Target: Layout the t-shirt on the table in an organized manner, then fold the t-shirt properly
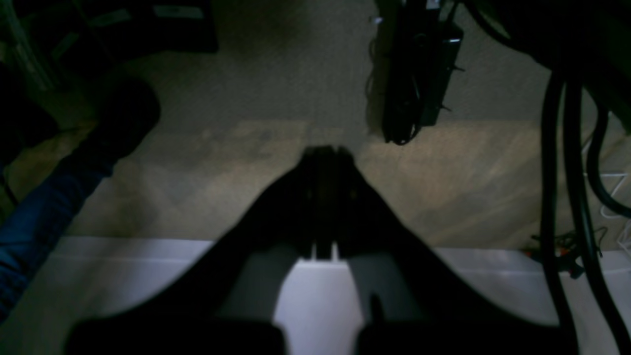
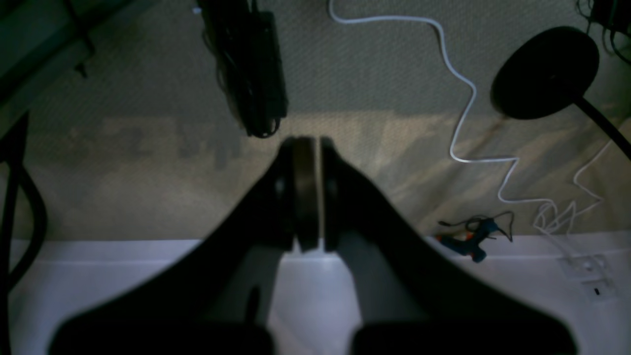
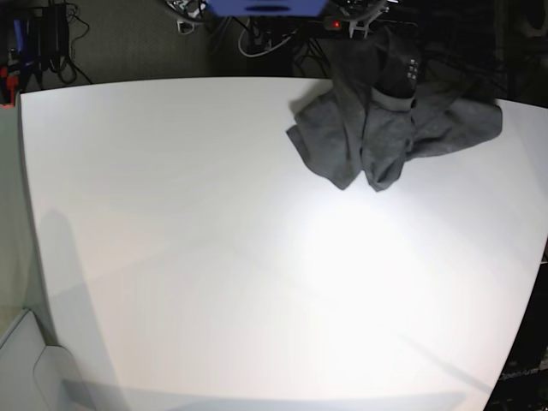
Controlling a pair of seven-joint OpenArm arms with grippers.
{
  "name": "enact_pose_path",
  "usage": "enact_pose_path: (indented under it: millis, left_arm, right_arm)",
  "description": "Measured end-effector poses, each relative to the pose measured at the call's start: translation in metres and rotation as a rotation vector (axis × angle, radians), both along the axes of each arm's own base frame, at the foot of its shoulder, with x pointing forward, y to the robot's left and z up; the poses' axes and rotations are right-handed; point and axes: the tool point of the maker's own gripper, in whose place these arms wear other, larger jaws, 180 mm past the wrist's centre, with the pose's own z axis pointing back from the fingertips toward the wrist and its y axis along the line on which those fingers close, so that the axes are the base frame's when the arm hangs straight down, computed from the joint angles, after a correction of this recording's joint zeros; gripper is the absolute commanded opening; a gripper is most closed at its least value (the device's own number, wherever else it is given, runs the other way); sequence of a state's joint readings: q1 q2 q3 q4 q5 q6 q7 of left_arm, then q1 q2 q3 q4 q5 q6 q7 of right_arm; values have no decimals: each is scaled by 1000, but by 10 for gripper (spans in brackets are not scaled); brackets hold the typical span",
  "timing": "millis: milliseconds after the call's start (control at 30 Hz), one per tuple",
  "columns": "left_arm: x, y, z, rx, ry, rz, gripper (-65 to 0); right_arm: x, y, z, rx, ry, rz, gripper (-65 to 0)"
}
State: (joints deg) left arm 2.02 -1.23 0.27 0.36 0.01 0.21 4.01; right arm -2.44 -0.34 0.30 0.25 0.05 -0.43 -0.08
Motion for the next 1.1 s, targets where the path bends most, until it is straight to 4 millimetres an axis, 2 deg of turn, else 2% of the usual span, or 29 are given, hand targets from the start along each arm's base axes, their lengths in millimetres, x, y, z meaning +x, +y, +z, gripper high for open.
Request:
enact_pose_path:
  millis: [833,1100]
  left_arm:
    - [0,0,0,0,0,0,-646]
    - [0,0,0,0,-2,0,-648]
  right_arm:
    - [-2,0,0,0,5,0,-650]
    - [-13,0,1,2,22,0,-650]
